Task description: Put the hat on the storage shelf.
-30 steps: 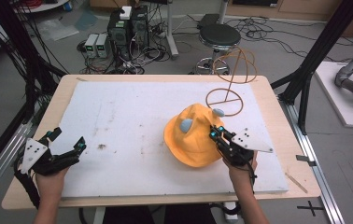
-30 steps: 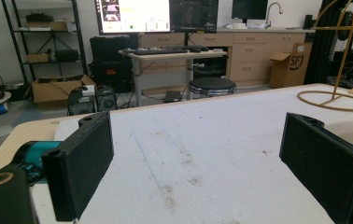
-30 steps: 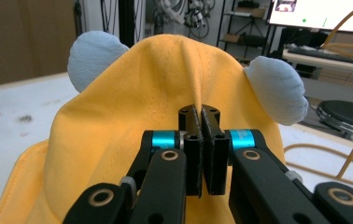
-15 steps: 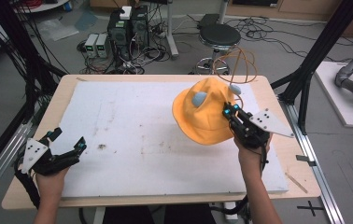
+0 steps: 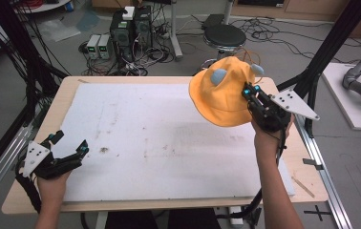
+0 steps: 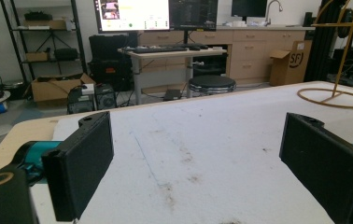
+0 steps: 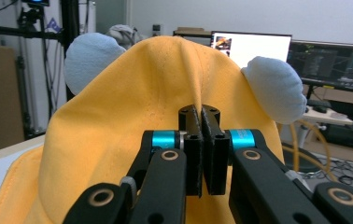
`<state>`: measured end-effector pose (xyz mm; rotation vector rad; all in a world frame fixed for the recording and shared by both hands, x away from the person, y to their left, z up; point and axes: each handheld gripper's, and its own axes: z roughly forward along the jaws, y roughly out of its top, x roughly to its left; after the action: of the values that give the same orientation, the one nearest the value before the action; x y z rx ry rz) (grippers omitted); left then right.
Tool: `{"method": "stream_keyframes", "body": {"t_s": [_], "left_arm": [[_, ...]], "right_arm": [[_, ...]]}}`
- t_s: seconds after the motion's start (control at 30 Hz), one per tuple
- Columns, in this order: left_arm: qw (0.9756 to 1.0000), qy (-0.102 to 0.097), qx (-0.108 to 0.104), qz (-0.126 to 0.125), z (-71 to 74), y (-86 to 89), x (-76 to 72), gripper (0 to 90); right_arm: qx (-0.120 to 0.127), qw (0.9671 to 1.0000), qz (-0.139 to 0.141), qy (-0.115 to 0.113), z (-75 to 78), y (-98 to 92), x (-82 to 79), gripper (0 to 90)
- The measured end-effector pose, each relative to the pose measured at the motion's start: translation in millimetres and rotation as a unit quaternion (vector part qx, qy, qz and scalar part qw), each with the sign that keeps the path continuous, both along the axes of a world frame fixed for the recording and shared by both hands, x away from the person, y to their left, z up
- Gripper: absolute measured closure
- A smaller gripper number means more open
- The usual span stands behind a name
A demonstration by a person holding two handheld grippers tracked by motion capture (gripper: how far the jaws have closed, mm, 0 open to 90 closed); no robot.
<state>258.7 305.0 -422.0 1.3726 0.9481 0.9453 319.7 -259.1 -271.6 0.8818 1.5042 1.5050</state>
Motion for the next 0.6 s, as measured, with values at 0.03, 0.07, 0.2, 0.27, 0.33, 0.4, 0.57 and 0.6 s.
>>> {"method": "stream_keyframes", "body": {"t_s": [0.03,0.07,0.2,0.27,0.33,0.4,0.57,0.6], "left_arm": [[1.0000,0.000,0.000,0.000,0.0,-0.1,0.0,10.3],[1.0000,0.000,0.000,0.000,0.0,-0.3,0.0,10.3],[1.0000,0.001,0.003,-0.001,-0.3,0.1,0.3,10.3],[1.0000,0.001,0.002,-0.001,-0.7,0.0,1.0,10.3],[1.0000,0.001,0.002,-0.001,-1.0,-0.2,1.3,10.3],[1.0000,0.002,0.003,-0.001,-1.4,-0.3,1.5,10.3],[0.9999,0.005,0.008,-0.003,-2.3,-0.4,2.0,10.3],[0.9999,0.005,0.009,-0.003,-2.5,-0.4,2.1,10.3]], "right_arm": [[-0.001,1.0000,-0.008,0.000,4.7,-1.8,4.4,89.0],[-0.001,1.0000,-0.008,0.000,4.7,-1.8,4.4,89.0],[-0.004,0.9997,-0.024,-0.003,15.4,-5.9,14.4,89.0],[-0.001,0.9995,-0.030,-0.001,20.5,-7.7,19.9,89.0],[-0.003,0.9994,-0.035,-0.003,27.1,-9.1,26.1,89.0],[-0.004,0.9992,-0.040,-0.005,29.8,-9.3,27.9,89.0],[-0.007,0.9984,-0.056,-0.011,43.2,-10.7,40.2,89.0],[-0.004,0.9980,-0.062,-0.008,46.0,-11.1,43.0,89.0]]}}
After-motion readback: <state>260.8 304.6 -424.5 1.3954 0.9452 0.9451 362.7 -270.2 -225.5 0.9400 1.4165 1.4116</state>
